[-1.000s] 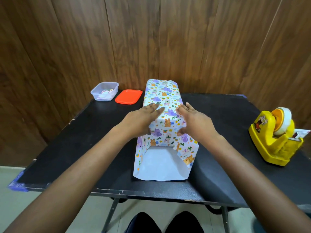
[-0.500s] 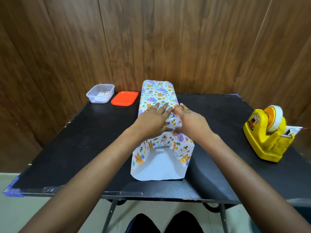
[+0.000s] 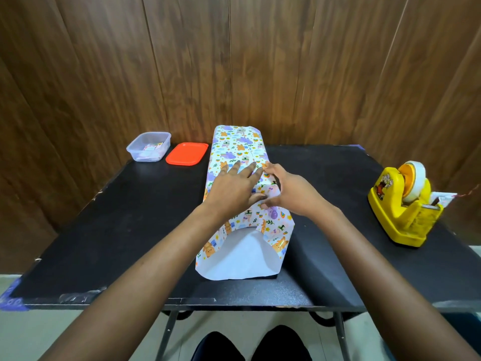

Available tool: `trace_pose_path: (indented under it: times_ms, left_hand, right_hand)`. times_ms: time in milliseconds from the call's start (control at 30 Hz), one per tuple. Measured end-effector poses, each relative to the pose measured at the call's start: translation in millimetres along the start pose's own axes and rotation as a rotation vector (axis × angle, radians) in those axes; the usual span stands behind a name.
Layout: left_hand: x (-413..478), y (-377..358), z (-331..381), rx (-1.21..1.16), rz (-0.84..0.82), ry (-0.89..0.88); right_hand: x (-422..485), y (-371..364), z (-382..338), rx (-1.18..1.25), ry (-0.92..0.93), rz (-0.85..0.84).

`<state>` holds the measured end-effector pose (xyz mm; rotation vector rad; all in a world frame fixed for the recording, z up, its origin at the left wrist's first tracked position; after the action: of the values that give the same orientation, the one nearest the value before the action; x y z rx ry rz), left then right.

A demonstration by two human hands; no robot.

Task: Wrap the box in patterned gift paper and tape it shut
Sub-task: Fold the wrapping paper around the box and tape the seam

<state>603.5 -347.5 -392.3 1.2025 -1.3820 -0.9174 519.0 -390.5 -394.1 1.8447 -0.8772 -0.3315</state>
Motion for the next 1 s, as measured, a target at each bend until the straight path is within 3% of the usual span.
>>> trace_pose_path:
  times_ms: [200, 367, 633, 800, 1000]
  left_hand:
    - [-1, 0, 0, -0.014, -0.004, 0.0]
    - [-2, 1, -2, -0.015, -0.007, 0.01]
    - [0, -1, -3, -0.028, 0.0, 0.052]
    - [3, -4, -2, -0.014, -0.005, 0.068]
    - [14, -3, 14, 0.006, 0.004, 0.061]
  right_hand:
    - [-11, 15, 10, 0.402, -0.011, 0.065]
    - [-31, 46, 48, 0.601, -0.134, 0.363]
    - [-90, 107, 121, 0.323, -0.37, 0.744]
    - [-120, 124, 154, 0.023, -0.567, 0.775]
    - [-154, 124, 191, -0.004, -0.866, 0.838]
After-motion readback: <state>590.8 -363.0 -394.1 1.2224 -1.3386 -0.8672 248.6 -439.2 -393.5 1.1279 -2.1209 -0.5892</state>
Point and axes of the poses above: each hand's wrist, its own x-axis towards the middle knuckle, its own y-axis out of the back of the hand, z = x × y, the point moved 9 cm from there along x, towards the middle knuckle, and after that the axes turned 3 degrees about y, right-handed, at the moved point
